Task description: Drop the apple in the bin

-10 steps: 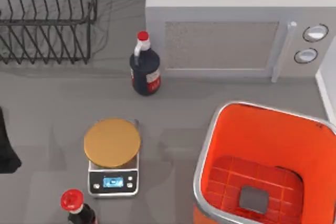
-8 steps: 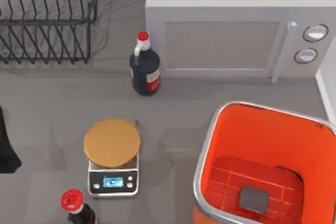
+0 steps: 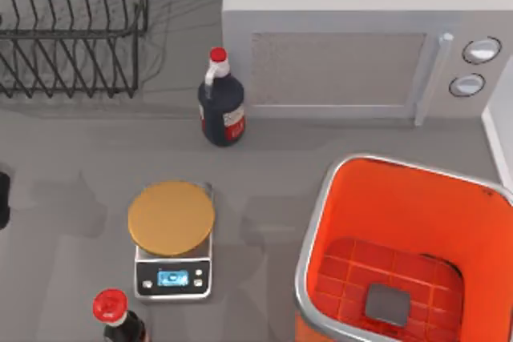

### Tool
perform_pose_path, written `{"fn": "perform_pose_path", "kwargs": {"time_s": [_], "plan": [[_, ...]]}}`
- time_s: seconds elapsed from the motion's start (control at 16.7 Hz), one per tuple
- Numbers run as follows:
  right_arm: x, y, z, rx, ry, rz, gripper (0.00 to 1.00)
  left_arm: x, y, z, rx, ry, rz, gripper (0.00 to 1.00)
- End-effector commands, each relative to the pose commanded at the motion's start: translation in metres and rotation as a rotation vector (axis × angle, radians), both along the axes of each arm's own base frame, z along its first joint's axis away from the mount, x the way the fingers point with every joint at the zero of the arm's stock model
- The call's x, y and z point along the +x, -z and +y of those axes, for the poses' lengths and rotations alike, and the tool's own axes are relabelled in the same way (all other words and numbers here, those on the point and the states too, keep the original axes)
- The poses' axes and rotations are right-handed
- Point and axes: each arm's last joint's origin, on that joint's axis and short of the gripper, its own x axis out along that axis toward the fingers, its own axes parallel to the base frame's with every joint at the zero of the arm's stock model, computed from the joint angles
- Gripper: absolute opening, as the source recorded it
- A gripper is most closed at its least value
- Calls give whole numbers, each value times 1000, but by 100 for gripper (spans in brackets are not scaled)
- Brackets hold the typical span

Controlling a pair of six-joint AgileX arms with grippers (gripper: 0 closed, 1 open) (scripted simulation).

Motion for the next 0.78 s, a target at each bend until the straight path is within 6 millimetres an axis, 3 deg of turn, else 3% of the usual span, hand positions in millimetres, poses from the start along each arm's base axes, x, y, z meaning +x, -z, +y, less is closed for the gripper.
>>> {"fn": "perform_pose_path", "kwargs": {"time_s": [0.18,0.36,0.6,0.78], "plan": [[0,0,0,0,0,0,100,38,-35,-1,235,52,198,100],[0,0,0,0,0,0,100,94,-48,0,460,153,451,100],[0,0,0,0,0,0,100,166,-31,9,673,345,783,100],[0,0,0,0,0,0,100,206,-6,22,754,498,987,100]]}}
